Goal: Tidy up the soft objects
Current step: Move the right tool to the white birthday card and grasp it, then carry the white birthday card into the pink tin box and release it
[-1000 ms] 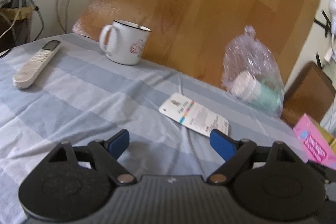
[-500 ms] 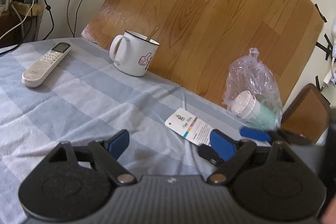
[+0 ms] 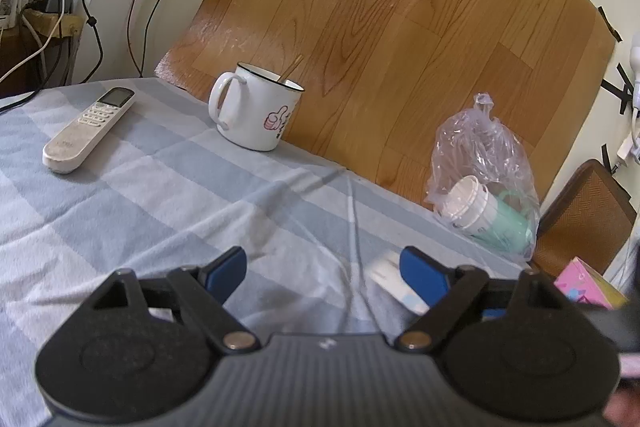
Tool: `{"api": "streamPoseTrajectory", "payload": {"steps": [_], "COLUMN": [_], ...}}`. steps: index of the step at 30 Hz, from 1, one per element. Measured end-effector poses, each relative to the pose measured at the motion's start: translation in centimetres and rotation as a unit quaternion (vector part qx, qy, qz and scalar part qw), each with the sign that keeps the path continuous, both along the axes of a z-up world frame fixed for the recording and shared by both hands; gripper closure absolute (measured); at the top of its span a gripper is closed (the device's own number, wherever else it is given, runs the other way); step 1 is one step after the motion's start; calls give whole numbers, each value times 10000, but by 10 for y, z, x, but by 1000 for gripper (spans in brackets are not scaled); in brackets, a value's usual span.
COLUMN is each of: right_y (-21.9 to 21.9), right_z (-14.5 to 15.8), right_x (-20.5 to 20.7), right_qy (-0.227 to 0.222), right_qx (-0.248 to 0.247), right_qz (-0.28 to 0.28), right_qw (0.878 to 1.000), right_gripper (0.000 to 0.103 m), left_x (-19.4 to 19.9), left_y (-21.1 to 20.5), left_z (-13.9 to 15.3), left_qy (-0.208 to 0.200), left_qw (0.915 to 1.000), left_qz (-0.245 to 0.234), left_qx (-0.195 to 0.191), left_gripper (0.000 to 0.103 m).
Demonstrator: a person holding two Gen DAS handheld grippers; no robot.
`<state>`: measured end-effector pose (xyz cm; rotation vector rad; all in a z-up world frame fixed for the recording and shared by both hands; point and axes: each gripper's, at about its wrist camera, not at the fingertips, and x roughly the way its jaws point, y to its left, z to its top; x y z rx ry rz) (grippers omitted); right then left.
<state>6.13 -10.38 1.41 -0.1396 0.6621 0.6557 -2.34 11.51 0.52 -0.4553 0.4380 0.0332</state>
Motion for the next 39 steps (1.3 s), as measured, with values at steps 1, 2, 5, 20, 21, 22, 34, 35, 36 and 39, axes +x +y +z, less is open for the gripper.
{"api": "streamPoseTrajectory", "payload": {"steps": [1,2,5,20,21,22,34,35,36,39], "right_y": [-14,-23,-61,-149,-151,-153,-162,-163,-164,-169], "right_z": [2,2,5,-23,-23,-23,-19,-16,-12,3], "right_x": [-11,-19,-51,-163,-163,-163,-172,-172,-172,-173], "right_qy": [26,37,95,-528,-521,-518,-985,-1038,-1121,-1557], "right_qx": [62,105,268,-211,-206,-187,488,572,635,678], "right_qz": [-110,-192,-473,-1914,-1934,-1931,-1795,-1726,-1739,-1930], "right_qw": [9999,9998,9985,9799,9795,9796,9776,9778,9763,9664], "right_gripper": [23,23,23,15,14,14,42,45,45,45], "left_x": [0,1,3,-4,-5,-5,4,2,2,-3], "left_y": [0,0,-2,-134,-147,-160,-213,-217,-223,-246], "left_z": [0,0,0,15,14,13,12,19,27,51], "left_qy": [7,17,72,769,888,1044,1622,1561,1457,1093], "left_qw": [10000,10000,9999,9569,9481,9374,9054,9011,8978,8936], "left_qz": [-19,-44,-150,-2792,-3050,-3322,-3901,-4017,-4127,-4347], "left_qx": [-1,4,31,226,158,57,-416,-485,-497,-244], "left_gripper": [15,15,13,11,12,12,54,54,54,54]}}
